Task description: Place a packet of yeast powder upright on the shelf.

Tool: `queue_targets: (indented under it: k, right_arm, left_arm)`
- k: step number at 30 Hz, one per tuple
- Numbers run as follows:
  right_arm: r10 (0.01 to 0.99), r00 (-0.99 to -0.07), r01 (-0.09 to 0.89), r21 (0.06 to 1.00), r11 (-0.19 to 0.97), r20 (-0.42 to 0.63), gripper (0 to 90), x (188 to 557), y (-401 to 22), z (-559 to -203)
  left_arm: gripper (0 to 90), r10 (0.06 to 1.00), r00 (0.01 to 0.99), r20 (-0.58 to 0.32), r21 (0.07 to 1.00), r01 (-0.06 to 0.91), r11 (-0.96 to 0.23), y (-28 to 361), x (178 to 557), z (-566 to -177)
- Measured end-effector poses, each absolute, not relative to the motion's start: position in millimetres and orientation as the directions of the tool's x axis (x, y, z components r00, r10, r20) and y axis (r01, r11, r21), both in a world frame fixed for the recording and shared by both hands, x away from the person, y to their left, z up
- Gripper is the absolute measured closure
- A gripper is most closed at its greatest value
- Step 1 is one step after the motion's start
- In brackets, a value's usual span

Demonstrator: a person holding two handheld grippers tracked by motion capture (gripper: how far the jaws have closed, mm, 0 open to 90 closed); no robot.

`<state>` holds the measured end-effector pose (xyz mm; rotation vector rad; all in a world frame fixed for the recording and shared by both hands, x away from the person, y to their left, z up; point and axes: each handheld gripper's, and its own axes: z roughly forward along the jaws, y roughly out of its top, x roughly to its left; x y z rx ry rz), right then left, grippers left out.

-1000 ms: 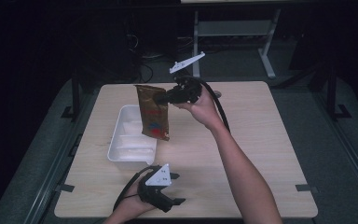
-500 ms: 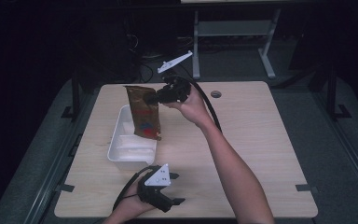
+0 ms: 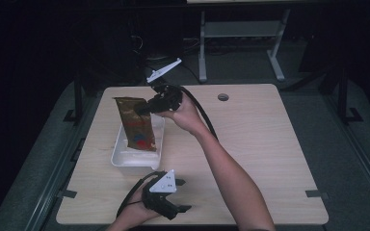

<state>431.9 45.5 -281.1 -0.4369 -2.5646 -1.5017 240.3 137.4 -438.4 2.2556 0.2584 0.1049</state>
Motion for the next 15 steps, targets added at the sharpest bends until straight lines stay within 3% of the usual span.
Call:
queue_targets:
  k: [15]
  right_arm:
    - [0.155,-0.941,0.337,0.800,0.496,0.301,83.7,430.3,63.8,-306.6]
  left_arm:
    - [20.9,0.222,0.975,-0.008,0.762,0.150,-0.630,139.0,241.5,-438.4]
